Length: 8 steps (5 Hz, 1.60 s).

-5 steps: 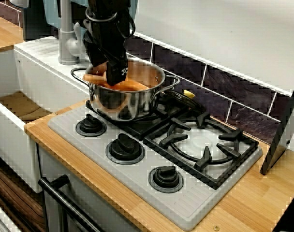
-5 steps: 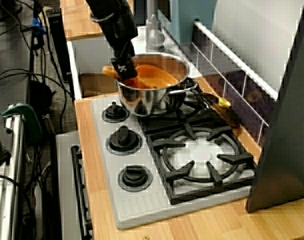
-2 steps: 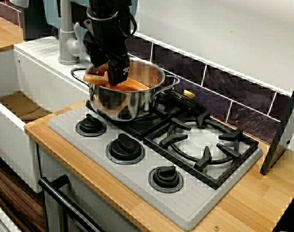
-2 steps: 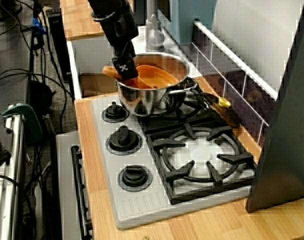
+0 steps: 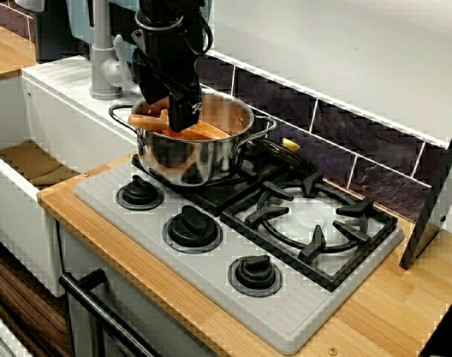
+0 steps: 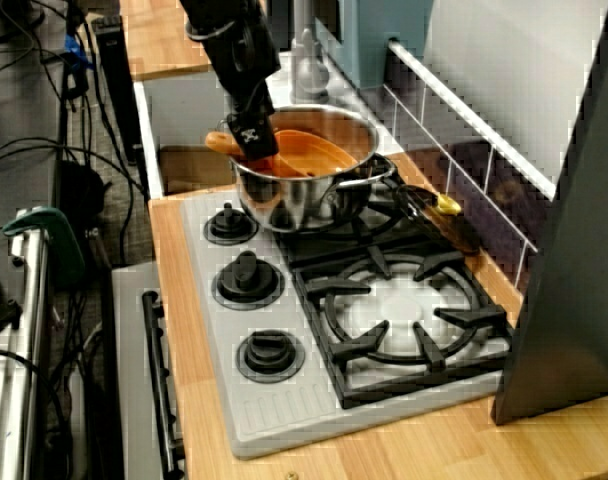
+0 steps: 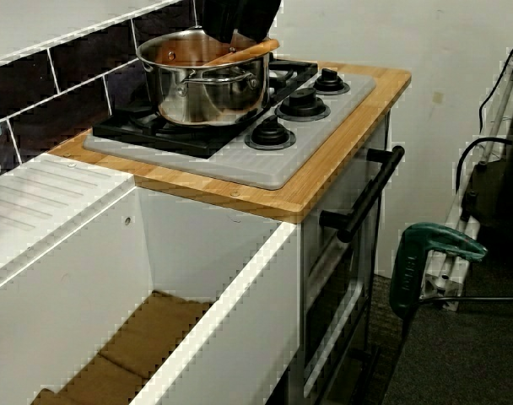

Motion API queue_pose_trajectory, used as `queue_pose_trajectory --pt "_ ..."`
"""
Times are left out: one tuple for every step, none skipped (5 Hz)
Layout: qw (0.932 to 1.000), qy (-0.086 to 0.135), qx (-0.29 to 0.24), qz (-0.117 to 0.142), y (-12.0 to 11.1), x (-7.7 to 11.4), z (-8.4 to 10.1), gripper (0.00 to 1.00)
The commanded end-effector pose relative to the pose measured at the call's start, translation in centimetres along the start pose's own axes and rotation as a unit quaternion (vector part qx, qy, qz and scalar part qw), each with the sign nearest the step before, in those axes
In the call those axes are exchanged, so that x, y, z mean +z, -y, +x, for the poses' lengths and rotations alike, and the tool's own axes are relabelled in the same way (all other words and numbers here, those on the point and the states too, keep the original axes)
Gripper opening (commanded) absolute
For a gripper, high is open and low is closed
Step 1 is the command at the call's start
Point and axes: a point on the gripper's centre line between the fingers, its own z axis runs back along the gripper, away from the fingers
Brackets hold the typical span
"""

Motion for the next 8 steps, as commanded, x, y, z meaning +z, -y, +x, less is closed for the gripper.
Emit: queue_pose_trajectory --pt "0.9997 0.021 0.014 -0.002 -0.9 1.0 1.1 1.00" --pt "0.9994 0.023 0.025 -0.009 -1.0 0.7 1.7 1.00" --pt "0.9996 0.017 0.022 -0.008 -1.0 0.2 2.0 1.00" --pt "0.9995 0.023 -0.008 -0.021 -0.8 0.0 1.9 1.00" --pt "0.9984 0.031 -0.029 -0.037 -0.9 0.0 1.6 1.00" --pt "0.9972 0.042 -0.043 -0.045 -1.1 -0.3 1.6 1.00" --pt "0.9952 0.056 -0.059 -0.054 -1.4 -0.7 1.6 1.00" --pt "0.9942 0.061 -0.071 -0.053 -0.9 -0.8 1.4 1.00"
